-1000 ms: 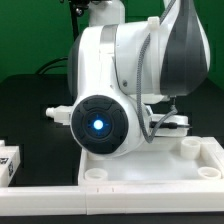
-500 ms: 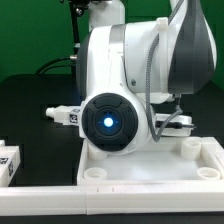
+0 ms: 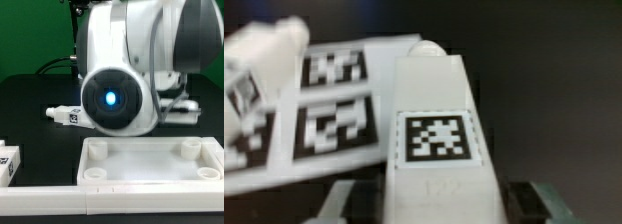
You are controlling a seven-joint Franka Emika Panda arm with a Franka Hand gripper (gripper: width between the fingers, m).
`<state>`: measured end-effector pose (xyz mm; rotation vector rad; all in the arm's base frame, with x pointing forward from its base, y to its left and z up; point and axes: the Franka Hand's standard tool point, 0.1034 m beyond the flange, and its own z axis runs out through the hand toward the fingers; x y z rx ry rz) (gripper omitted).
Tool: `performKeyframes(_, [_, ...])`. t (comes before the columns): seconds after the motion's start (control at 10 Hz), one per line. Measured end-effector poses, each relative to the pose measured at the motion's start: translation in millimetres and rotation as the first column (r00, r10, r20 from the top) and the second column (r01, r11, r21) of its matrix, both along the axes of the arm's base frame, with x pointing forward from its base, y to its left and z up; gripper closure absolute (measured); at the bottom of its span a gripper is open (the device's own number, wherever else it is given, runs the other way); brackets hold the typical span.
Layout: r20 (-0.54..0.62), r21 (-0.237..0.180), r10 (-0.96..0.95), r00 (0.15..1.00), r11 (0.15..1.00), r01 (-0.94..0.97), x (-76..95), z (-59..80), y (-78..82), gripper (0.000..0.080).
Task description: Assemble desk
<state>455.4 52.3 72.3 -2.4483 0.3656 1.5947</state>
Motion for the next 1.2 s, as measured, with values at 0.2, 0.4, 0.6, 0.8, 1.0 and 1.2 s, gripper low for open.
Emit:
performKeyframes(0.2, [0.161,-0.034,0.002,0.987,0.999,0.003,11.1,16.7,4.5,0.0515])
performKeyframes(0.4, [0.256,-0.059,-0.007,0.967,0.998,0.023,11.5,13.3,4.8,0.0515])
performKeyframes(0.6, [0.367,-0.057,0.012,0.930,0.998,0.010,41.1,42.1,22.0,0.0515])
performKeyframes(0.8, [0.519,-0.046,0.045,0.854,0.999,-0.025,85.4,84.3,28.4,0.0515])
performKeyframes(1.0, [0.627,-0.084,0.054,0.778,0.997,-0.001,88.2,85.3,34.7,0.0515])
performKeyframes(1.2, [0.701,-0.097,0.053,0.711,0.995,0.022,93.9,86.5,34.0,0.0515])
